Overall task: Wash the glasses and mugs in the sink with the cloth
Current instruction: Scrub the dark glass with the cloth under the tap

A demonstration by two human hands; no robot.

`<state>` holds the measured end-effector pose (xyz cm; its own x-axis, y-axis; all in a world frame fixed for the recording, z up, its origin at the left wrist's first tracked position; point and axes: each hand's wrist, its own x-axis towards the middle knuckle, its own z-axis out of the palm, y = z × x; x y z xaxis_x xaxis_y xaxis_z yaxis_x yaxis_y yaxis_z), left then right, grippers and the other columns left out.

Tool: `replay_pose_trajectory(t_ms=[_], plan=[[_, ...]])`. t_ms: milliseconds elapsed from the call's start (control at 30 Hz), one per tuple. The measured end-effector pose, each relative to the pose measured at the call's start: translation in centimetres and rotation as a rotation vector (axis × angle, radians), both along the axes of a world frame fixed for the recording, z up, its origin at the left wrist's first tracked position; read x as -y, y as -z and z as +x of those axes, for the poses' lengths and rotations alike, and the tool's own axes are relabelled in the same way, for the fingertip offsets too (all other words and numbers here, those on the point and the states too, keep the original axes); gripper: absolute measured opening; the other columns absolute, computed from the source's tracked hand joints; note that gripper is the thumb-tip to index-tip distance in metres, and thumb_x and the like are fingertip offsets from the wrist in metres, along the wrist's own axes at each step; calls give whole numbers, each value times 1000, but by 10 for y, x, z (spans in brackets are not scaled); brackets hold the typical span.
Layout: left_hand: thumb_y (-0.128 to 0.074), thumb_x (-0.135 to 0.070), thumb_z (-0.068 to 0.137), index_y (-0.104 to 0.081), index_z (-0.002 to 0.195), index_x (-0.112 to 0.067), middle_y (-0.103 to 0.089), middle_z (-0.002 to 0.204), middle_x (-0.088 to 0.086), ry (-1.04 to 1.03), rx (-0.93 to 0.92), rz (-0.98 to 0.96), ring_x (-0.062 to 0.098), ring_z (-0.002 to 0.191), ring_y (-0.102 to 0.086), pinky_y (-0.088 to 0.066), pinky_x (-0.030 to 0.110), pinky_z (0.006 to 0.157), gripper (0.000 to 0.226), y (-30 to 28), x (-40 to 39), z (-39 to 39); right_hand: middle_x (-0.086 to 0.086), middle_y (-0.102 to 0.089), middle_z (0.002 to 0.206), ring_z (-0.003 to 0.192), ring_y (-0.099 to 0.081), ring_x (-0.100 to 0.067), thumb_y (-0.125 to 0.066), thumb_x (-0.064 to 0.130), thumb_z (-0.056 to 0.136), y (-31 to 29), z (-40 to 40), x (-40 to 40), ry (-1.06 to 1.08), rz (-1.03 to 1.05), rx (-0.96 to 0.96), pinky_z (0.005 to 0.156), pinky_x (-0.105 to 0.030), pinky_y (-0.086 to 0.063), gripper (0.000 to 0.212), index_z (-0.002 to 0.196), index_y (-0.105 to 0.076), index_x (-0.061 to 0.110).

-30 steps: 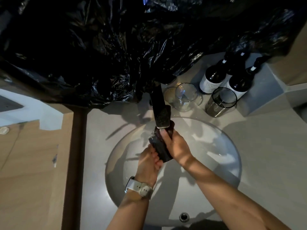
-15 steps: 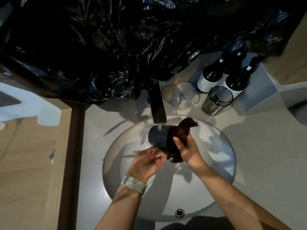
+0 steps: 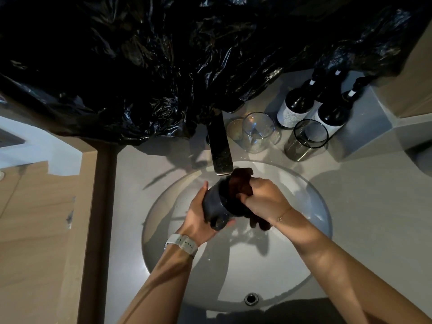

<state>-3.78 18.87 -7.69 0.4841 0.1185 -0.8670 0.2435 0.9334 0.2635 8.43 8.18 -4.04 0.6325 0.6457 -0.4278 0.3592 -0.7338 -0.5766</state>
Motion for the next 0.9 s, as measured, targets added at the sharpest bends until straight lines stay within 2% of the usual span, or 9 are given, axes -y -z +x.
replay_pose_trajectory(t_ms=[100, 167, 300, 400, 467, 567, 667, 800, 900], plan=[[-73, -52, 76, -61, 128, -13, -68, 118, 24, -60, -88, -91, 41, 110, -64, -57, 46, 83, 66, 11, -2, -1, -11, -66, 105, 98, -64, -34, -61, 27, 88, -10, 4, 0, -126, -134, 231, 78, -34, -49, 49, 129, -43, 8], [-81, -46, 66, -59, 132, -12, -66, 124, 23, -78, -144, -130, 41, 115, -63, -55, 49, 88, 78, 23, -6, -2, -7, -64, 103, 97, -63, -32, -63, 25, 87, -13, 6, 6, -126, -49, 341, 75, -34, -45, 57, 135, -34, 12], [-70, -49, 79, -59, 129, -13, -64, 125, 26, -144, -127, -191, 44, 114, -63, -60, 52, 73, 63, 27, -7, 3, 0, -60, 108, 93, -63, -26, -66, 22, 81, -11, 8, 21, -162, 160, 396, 71, -34, -49, 51, 129, -48, 25], [-59, -52, 88, -62, 115, -9, -74, 98, 23, -78, -84, -73, 38, 87, -72, -62, 48, 66, 51, 24, -5, 10, -1, -53, 97, 90, -61, -24, -50, 55, 80, -3, -3, 22, -206, 152, 461, 70, -34, -53, 46, 115, -63, 30], [-53, -55, 90, -63, 111, -11, -76, 84, 17, 17, -53, 9, 32, 71, -74, -61, 40, 62, 49, 17, -3, 13, -1, -49, 97, 92, -59, -22, -37, 67, 81, 1, -10, 19, -163, 124, 369, 74, -36, -53, 55, 111, -64, 30], [-52, -54, 90, -63, 114, -11, -75, 86, 15, 116, 19, 82, 30, 71, -72, -57, 39, 62, 50, 4, 1, 13, 1, -47, 102, 86, -60, -27, -59, 54, 85, 10, -9, 16, -37, 154, 259, 69, -33, -48, 45, 114, -52, 20], [-54, -49, 89, -63, 119, -9, -73, 94, 19, 140, 69, 127, 32, 78, -69, -57, 38, 59, 50, -2, 2, 12, 6, -50, 84, 73, -58, -23, -71, 52, 76, 15, 1, 15, 115, 97, 66, 65, -31, -44, 50, 105, -44, 20], [-39, -44, 100, -64, 102, -8, -74, 80, 19, 119, 57, 106, 34, 79, -65, -53, 41, 71, 44, -1, 2, 12, -3, -68, 69, 67, -69, -22, -71, 47, 76, 9, 8, 11, 114, -47, -466, 68, -26, -57, 32, 81, -64, 16], [-41, -46, 100, -61, 104, -7, -73, 73, 18, 115, 15, 89, 33, 74, -65, -51, 38, 65, 44, -1, 5, 11, -12, -72, 76, 71, -72, -29, -75, 49, 72, 7, 15, -1, 23, -165, -495, 76, -38, -60, 46, 89, -67, 7]])
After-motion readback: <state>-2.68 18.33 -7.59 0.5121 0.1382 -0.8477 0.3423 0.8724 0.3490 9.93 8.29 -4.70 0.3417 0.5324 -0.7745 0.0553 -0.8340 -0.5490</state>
